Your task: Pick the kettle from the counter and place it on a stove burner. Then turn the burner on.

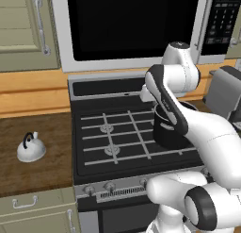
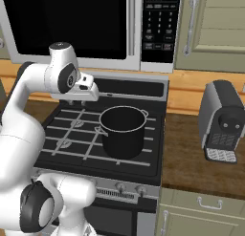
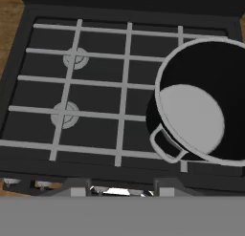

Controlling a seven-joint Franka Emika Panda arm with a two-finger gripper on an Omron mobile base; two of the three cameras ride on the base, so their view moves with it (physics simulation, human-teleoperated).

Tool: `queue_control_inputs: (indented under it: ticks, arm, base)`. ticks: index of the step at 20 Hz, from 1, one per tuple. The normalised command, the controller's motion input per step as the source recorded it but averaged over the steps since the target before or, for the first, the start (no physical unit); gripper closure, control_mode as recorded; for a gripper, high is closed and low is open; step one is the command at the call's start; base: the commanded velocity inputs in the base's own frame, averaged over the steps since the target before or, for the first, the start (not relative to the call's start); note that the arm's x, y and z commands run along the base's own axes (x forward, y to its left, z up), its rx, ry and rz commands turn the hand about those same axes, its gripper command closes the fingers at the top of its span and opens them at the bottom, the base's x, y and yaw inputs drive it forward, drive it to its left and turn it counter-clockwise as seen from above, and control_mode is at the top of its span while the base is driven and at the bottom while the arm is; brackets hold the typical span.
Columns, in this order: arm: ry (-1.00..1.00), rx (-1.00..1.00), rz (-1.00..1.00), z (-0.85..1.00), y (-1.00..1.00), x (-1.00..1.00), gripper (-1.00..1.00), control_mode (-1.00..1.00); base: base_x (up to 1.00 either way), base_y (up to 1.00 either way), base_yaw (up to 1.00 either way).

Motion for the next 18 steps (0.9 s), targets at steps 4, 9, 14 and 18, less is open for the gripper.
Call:
queue_control_inputs:
  ticks: [4, 9, 14, 18]
  arm:
    - [-0.02, 0.00, -0.02, 0.00, 0.00, 0.00, -1.00, -1.00]
    - [0.00, 0.00, -0.26, -0.02, 0.24, 0.21, -1.00, -1.00]
    - [-0.01, 0.00, -0.09, 0.00, 0.81, 0.00, -1.00, -1.00]
    - [0.00, 0.00, 0.00, -0.02, 0.99, -0.21, -1.00, -1.00]
  base:
    - [0.00, 0.00, 0.00]
    - [0.00, 0.00, 0.00]
    - [0.00, 0.00, 0.00]
    - [0.00, 0.00, 0.00]
